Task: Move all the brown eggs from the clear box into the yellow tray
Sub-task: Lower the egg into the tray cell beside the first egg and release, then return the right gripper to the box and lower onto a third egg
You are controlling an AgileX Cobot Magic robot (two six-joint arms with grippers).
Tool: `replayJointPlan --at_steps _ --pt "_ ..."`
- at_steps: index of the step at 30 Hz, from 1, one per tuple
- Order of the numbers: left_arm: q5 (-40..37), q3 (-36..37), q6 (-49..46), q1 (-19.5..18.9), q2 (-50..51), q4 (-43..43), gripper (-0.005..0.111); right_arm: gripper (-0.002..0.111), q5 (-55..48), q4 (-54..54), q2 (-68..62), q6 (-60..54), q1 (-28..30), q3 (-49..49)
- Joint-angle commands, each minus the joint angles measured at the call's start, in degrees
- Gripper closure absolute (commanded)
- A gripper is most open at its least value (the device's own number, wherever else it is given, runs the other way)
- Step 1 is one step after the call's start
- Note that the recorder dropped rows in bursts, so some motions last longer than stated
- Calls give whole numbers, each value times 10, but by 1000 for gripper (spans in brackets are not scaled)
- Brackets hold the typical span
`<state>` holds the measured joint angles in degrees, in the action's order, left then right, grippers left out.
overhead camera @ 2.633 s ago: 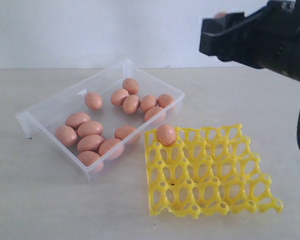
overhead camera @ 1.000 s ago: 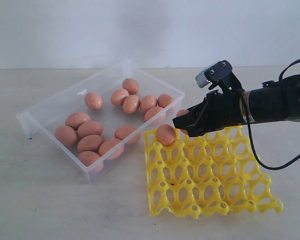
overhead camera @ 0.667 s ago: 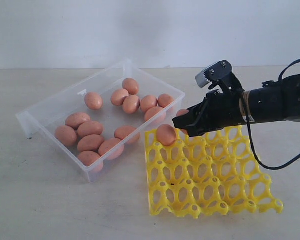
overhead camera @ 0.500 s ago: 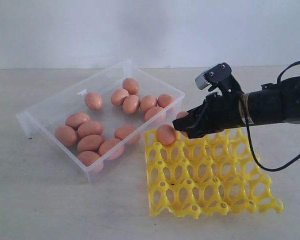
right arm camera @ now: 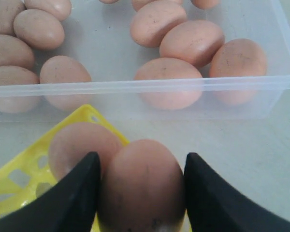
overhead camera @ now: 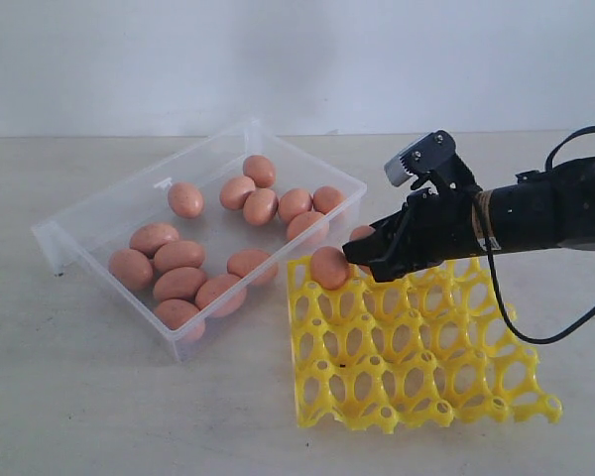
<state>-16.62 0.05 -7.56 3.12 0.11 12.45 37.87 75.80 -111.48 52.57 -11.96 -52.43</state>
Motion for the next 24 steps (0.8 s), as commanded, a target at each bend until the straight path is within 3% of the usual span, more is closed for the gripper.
replayJointPlan --at_steps 1,5,15,24 --pt "3 -1 0 -2 -1 2 111 52 3 -18 0 -7 0 -2" --pt "3 -1 0 -2 -1 2 111 46 3 -44 0 -7 0 -2" --pt "3 -1 0 -2 -1 2 111 46 3 -48 23 -6 0 -2" --pt "3 -1 0 -2 -1 2 111 47 96 -111 174 17 -2 -3"
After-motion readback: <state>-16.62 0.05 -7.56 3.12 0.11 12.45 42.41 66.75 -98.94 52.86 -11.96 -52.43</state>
